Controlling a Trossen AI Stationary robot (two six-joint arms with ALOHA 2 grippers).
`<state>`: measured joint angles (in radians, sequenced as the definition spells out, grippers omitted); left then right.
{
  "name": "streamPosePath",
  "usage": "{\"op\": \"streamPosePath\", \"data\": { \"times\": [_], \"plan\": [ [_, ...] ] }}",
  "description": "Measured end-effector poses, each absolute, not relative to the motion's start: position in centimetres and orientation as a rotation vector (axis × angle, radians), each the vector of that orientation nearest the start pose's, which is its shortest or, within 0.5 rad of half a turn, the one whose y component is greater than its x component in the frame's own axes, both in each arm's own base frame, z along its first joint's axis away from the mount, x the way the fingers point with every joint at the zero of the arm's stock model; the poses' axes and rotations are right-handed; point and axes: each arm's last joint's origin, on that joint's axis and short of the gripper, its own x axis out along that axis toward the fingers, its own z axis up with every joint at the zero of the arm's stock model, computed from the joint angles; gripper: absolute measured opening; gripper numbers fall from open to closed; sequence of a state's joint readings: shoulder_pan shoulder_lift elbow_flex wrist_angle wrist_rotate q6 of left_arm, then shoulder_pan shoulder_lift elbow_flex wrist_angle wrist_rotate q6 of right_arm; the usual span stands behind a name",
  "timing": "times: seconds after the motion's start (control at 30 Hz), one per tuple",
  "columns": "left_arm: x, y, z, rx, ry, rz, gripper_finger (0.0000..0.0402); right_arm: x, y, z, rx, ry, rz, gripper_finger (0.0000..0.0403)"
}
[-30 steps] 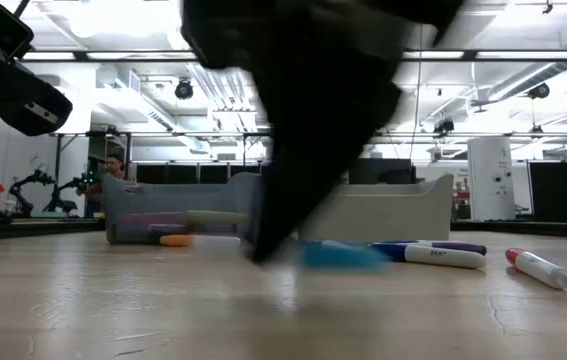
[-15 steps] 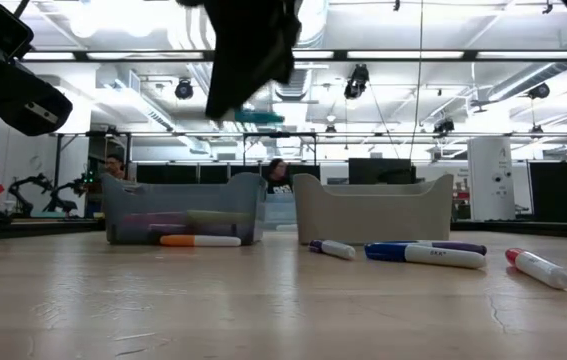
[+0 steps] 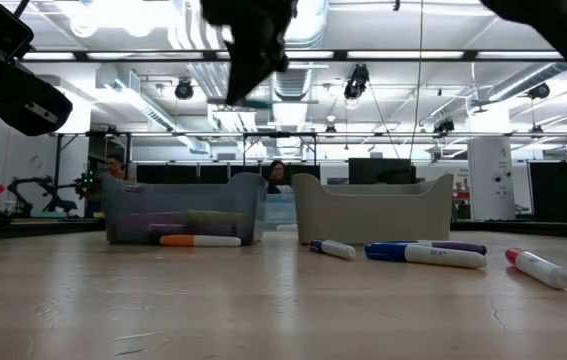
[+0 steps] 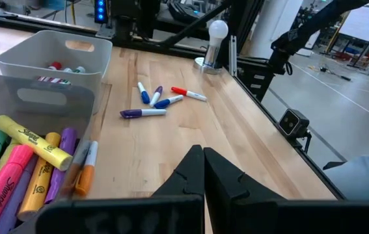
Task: Pick & Place Markers
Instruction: Put the bottom small light blue highlighter pen into the transparent bin
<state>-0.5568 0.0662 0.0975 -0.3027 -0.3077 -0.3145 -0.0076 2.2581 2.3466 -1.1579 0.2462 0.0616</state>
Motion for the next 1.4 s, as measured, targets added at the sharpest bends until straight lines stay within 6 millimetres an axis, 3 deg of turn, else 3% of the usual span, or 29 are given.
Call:
{"op": "streamPosePath", "data": {
  "times": [0.2, 0.4, 0.67, 0.83, 1.0, 1.4],
  "plan": [
    [8.2, -4.1, 16.3, -0.197, 0.283, -0.206, 0.0, 46.5, -8.2, 30.0, -0.006, 1.089, -0.374, 0.0034],
    [8.2, -4.1, 16.3, -0.197, 0.283, -0.206, 0.0, 45.1, -15.1, 27.8, 0.082, 1.126, -0.465, 0.0034],
    [8.4, -4.2, 16.9, -0.179, 0.199, -0.213, 0.0, 43.1, -20.9, 24.4, 0.244, 1.134, -0.512, 0.0034],
    [8.5, -4.1, 16.6, -0.163, 0.202, -0.192, 0.0, 42.4, -22.7, 22.9, 0.298, 1.107, -0.507, 0.0034],
    [8.6, -4.1, 16.6, -0.154, 0.203, -0.165, 0.0, 42.1, -23.2, 22.0, 0.304, 1.116, -0.537, 0.0041],
    [8.8, -4.2, 16.3, -0.127, 0.23, -0.135, 0.0, 42.0, -23.0, 21.8, 0.322, 1.13, -0.56, 0.0161]
  ]
}}
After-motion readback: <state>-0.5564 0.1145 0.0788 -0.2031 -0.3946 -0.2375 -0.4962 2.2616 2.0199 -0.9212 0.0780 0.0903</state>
